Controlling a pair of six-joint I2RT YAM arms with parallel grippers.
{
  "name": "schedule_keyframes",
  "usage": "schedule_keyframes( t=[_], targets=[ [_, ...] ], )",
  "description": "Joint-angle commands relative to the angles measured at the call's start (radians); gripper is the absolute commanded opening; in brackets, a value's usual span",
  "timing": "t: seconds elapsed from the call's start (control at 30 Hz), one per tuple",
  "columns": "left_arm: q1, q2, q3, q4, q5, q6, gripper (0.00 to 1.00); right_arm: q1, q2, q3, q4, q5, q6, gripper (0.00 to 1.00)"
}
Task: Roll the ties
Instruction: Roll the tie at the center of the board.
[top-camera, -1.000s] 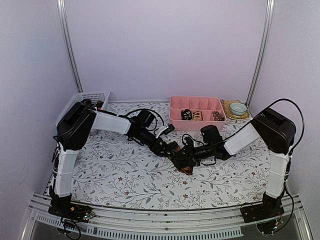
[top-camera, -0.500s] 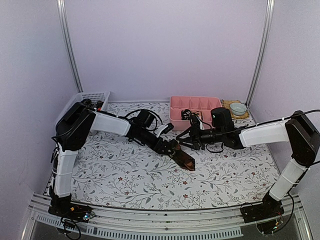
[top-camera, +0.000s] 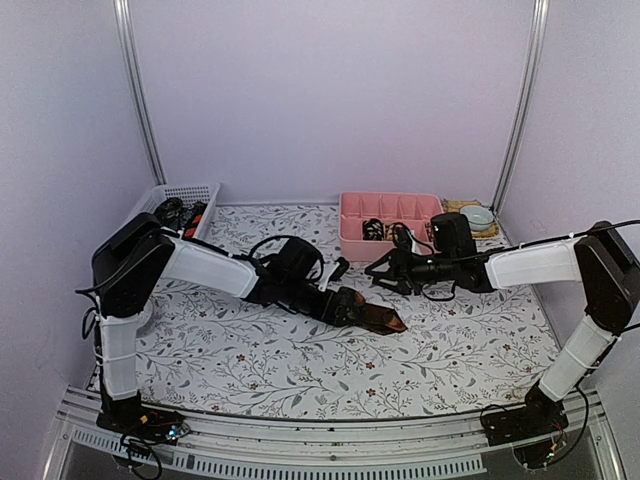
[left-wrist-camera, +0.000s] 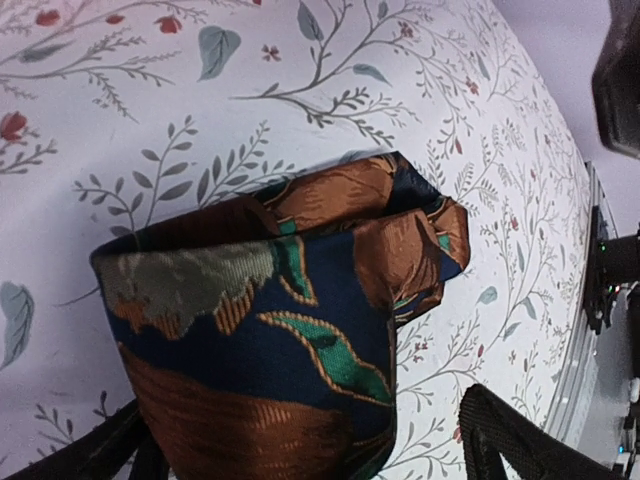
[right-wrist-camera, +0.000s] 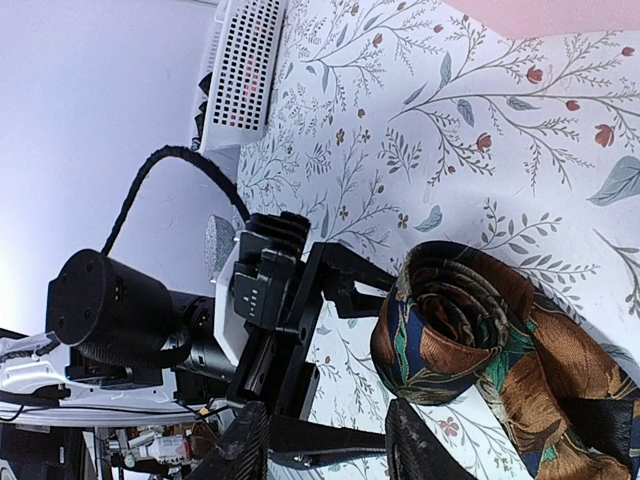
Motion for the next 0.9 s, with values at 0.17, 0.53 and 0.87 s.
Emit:
schedule_keyframes(
  t=[0.17, 0.53, 0.87],
  targets=[
    [-0.018, -0.167, -0.070, -0.016, -0.211, 0.016, 1.00, -0.029, 0.041, -0.009, -0.036, -0.041, -0.056, 0.40],
    [0.026, -0.411, -0.058, -0.240, -0.017, 1.014, 1.00, -0.047, 0.066, 0.061, -0.093, -0.136, -0.131, 0.40],
    [0.059, -0.061, 0.336, -0.691, 0.050, 1.366, 1.00, -0.083, 0.038, 0.047, -0.121, -0.177, -0.158, 0.40]
  ],
)
